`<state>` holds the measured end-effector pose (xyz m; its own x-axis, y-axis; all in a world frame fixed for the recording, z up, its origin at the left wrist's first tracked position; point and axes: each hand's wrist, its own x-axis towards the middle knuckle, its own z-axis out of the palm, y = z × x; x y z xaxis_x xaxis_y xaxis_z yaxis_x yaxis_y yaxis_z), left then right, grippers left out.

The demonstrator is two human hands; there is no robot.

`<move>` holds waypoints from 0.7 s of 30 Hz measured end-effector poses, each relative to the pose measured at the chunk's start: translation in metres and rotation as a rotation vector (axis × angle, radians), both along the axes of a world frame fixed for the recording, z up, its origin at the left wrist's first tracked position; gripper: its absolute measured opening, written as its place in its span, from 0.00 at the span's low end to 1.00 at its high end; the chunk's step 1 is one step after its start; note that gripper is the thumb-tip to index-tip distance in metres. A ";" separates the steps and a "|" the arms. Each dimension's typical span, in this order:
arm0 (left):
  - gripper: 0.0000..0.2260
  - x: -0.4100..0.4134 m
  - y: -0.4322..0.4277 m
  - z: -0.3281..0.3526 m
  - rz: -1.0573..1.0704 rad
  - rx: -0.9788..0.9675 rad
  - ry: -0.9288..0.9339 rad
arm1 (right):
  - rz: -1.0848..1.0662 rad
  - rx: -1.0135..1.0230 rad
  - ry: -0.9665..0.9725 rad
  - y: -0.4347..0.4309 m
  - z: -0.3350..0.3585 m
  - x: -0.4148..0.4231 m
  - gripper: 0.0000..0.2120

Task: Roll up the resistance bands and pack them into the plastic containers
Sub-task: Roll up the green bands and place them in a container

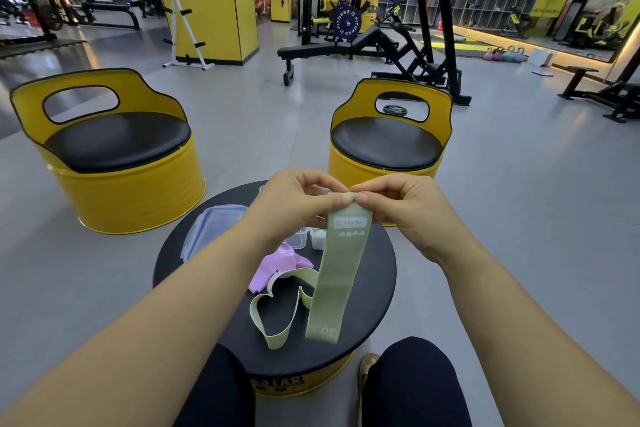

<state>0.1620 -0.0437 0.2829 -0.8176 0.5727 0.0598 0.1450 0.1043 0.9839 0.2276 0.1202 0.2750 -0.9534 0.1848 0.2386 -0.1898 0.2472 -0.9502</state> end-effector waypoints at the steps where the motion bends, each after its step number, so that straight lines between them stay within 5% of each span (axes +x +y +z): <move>1: 0.03 0.000 -0.001 0.001 -0.007 0.003 -0.010 | 0.005 -0.006 -0.001 0.000 0.001 0.000 0.04; 8: 0.08 -0.004 -0.002 0.001 -0.082 0.168 -0.255 | 0.056 -0.047 0.000 -0.006 0.011 0.003 0.05; 21: 0.05 -0.003 -0.006 0.004 -0.084 0.098 -0.142 | -0.003 0.076 0.032 -0.005 0.011 0.005 0.05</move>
